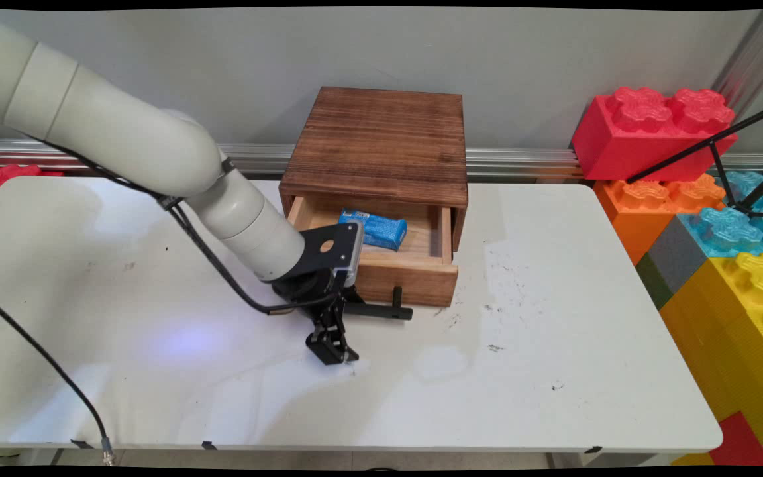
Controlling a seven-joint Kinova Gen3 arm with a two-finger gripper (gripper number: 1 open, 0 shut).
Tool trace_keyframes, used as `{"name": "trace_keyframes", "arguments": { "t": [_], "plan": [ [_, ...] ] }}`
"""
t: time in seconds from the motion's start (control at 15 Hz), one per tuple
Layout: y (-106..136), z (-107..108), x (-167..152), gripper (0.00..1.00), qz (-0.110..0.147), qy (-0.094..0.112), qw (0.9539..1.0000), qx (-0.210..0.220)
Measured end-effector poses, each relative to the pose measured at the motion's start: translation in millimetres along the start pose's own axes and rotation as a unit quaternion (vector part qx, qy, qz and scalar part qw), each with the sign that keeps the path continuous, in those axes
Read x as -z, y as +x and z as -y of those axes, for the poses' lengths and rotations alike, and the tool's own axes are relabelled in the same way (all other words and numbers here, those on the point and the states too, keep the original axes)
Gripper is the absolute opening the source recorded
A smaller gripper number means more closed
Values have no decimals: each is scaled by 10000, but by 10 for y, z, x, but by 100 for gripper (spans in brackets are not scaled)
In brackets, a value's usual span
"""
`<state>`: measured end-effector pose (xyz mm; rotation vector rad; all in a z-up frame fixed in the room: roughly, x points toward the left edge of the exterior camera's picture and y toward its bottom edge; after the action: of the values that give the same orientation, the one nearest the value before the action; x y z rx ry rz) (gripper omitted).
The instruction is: Open the drawer
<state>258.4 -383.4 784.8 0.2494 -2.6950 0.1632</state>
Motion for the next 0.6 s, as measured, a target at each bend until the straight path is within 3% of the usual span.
{"name": "trace_keyframes", "arguments": {
  "t": [0.6],
  "plan": [
    [-69,-447,51,100,-142,-175,9997,6]
  ]
}}
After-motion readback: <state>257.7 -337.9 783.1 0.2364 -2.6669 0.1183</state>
